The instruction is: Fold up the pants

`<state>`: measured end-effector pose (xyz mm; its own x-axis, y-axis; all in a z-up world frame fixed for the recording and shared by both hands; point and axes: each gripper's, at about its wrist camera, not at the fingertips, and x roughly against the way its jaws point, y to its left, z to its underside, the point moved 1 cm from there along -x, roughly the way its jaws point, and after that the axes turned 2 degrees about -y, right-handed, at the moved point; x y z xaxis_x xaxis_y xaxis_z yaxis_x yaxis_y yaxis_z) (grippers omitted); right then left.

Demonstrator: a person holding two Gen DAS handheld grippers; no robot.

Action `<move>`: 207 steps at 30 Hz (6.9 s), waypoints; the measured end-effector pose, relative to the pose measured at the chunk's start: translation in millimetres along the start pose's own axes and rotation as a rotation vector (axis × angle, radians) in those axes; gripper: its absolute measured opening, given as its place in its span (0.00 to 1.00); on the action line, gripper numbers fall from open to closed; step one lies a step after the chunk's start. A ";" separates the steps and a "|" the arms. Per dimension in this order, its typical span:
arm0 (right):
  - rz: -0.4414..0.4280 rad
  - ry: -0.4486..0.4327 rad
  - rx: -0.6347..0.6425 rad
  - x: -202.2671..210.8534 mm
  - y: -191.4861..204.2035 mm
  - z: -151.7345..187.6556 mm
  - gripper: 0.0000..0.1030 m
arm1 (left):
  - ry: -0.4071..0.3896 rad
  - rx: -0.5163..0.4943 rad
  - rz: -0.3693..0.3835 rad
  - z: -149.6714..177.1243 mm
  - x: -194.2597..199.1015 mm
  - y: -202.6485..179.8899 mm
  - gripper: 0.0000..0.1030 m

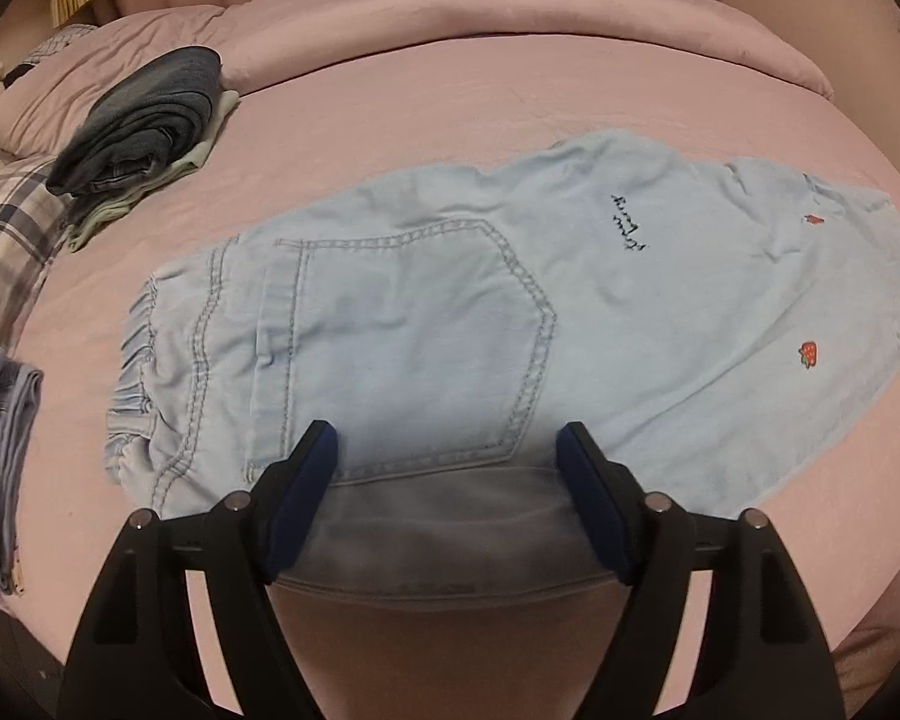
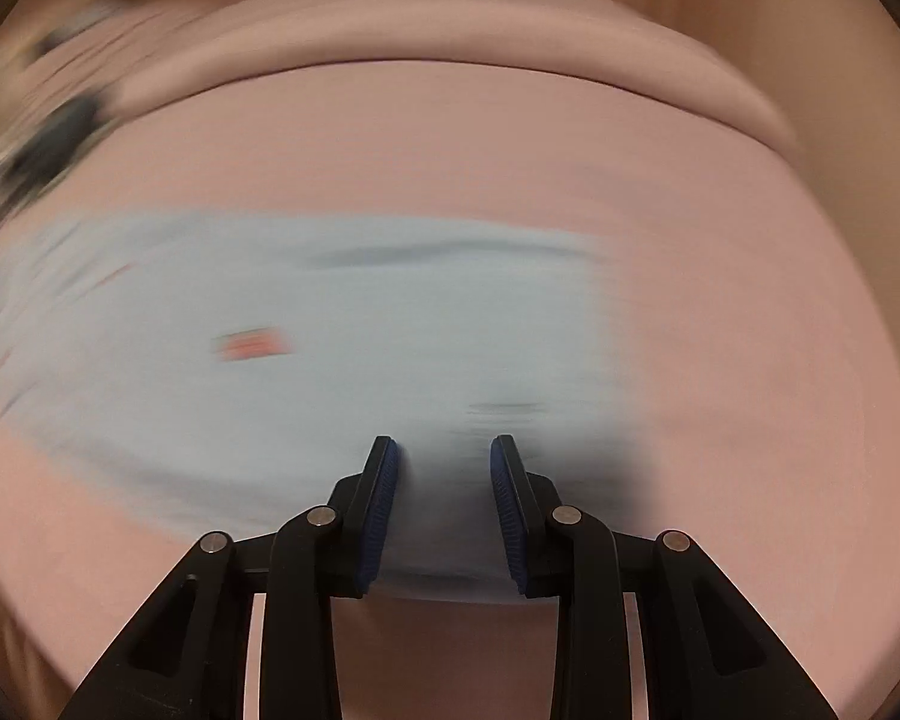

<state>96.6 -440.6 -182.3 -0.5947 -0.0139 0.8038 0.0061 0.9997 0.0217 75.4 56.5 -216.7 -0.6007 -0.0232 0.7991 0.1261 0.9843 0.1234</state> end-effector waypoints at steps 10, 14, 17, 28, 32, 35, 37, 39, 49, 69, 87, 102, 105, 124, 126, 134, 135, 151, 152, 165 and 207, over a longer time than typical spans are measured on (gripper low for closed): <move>-0.336 -0.121 -0.496 29.9 -34.6 50.8 0.30 | -0.078 -0.045 0.252 -42.9 11.2 -85.3 0.73; -0.351 -0.125 -0.520 25.5 -25.8 50.5 0.30 | -0.092 -0.107 0.305 -55.2 12.3 -122.8 0.73; -0.337 -0.122 -0.528 16.8 -53.6 38.0 0.16 | -0.092 -0.141 0.324 -57.8 12.6 -146.8 0.73; -0.202 -0.099 -0.544 19.8 -71.1 48.8 0.07 | 0.012 -0.198 0.299 -59.8 -23.9 -177.8 0.73; -0.217 -0.151 -0.619 42.8 -83.0 59.5 0.33 | -0.009 -0.182 0.330 -72.3 -20.0 -182.7 0.73; -0.232 -0.201 -0.595 64.1 -77.0 65.2 0.40 | -0.040 -0.149 0.381 -80.6 -16.0 -192.3 0.73; -0.270 -0.208 -0.513 69.3 -59.3 62.3 0.40 | -0.034 -0.092 0.399 -84.0 -22.8 -189.9 0.73; -0.270 -0.197 -0.373 69.7 -29.0 54.0 0.40 | -0.028 -0.053 0.340 -78.3 -31.9 -179.7 0.73; -0.335 -0.133 0.015 41.0 97.8 22.1 0.40 | -0.141 0.254 -0.024 -33.2 -6.2 -10.8 0.73; -0.385 -0.111 -0.784 44.5 -57.3 101.2 0.47 | -0.075 0.254 0.334 -35.0 6.6 -53.0 0.79; -0.331 -0.246 -0.811 30.6 -55.0 55.5 0.10 | 0.050 0.262 0.515 -61.9 -35.6 -145.4 0.81; -0.391 -0.355 -0.006 102.4 174.9 -33.7 0.07 | 0.010 0.695 0.911 -35.8 -17.8 -43.2 0.87; -0.421 -0.319 0.100 86.0 219.0 -20.4 0.07 | 0.029 0.733 1.001 -38.1 -20.3 -46.0 0.99; -0.365 -0.345 0.466 72.4 323.5 18.8 0.07 | 0.004 0.692 0.912 -52.5 -25.7 -17.2 0.16; -0.365 -0.351 0.497 68.5 335.1 23.5 0.07 | -0.011 0.663 0.877 -51.1 -22.0 -8.4 0.16; -0.563 -0.098 0.403 33.2 322.2 35.2 0.47 | -0.017 0.643 0.639 -39.0 -31.1 12.8 0.60; -0.605 -0.097 0.374 39.9 310.5 33.4 0.47 | -0.032 0.618 0.603 -38.5 -23.4 14.8 0.62; -0.221 -0.044 0.239 19.5 182.9 7.5 0.27 | -0.035 0.288 0.519 -45.1 -17.5 -115.4 0.53; -0.199 -0.023 0.268 11.2 187.1 13.1 0.27 | -0.020 0.299 0.476 -39.2 -22.9 -111.2 0.41; -0.498 -0.024 0.457 14.1 298.1 -56.4 0.19 | -0.020 0.403 0.551 -0.7 -30.9 -81.9 0.19; -0.304 -0.088 0.351 55.2 224.0 -21.6 0.32 | -0.089 0.337 0.276 -4.0 -0.7 -80.2 0.75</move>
<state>82.4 -217.9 -120.2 -0.5935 -0.3209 0.7381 -0.4424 0.8962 0.0340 68.9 -23.2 -224.8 -0.6485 0.2487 0.7195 0.0353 0.9539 -0.2980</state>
